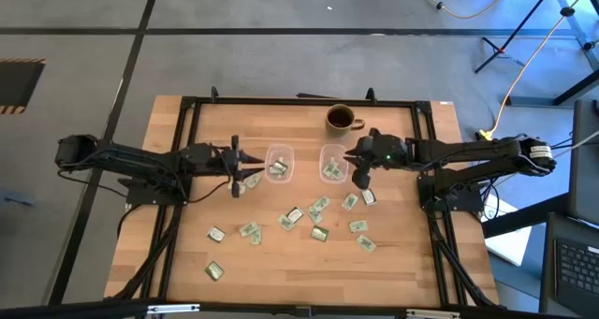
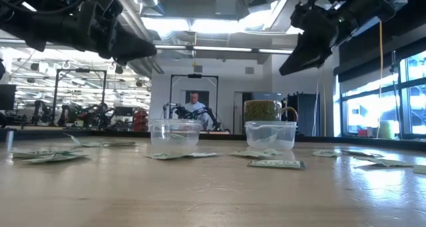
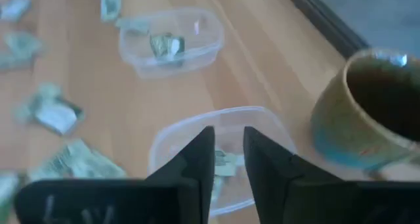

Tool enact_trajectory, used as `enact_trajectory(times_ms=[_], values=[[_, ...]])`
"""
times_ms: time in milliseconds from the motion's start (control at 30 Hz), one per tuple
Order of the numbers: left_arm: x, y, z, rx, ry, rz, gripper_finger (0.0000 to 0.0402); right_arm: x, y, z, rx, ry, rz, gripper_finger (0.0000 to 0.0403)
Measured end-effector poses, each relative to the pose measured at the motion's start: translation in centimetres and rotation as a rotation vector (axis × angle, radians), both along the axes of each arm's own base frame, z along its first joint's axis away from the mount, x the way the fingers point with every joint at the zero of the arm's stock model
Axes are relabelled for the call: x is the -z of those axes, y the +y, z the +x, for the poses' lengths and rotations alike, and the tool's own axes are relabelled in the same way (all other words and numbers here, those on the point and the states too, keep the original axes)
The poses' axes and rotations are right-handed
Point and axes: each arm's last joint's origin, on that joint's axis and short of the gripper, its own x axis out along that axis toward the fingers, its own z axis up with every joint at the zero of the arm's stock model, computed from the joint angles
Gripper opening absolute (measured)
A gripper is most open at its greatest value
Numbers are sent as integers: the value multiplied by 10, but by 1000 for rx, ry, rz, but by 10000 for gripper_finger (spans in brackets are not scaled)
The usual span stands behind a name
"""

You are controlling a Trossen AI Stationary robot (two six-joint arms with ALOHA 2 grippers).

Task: Pick and place items into bin
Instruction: Put the stevia packet into the right transparent bin

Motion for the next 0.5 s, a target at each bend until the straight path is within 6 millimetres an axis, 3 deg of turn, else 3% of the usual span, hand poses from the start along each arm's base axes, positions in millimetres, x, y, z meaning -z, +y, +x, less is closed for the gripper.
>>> enact_trajectory(times_ms=[167,333,500], values=[[1,0,0,-2,7,-22,95,6,15,2,-200,28,154,85],[1,0,0,-3,6,-29,95,25,35,12,-373,164,-7,85],[2,0,0,-3,15,-29,95,47,51,18,-470,284,-25,85]])
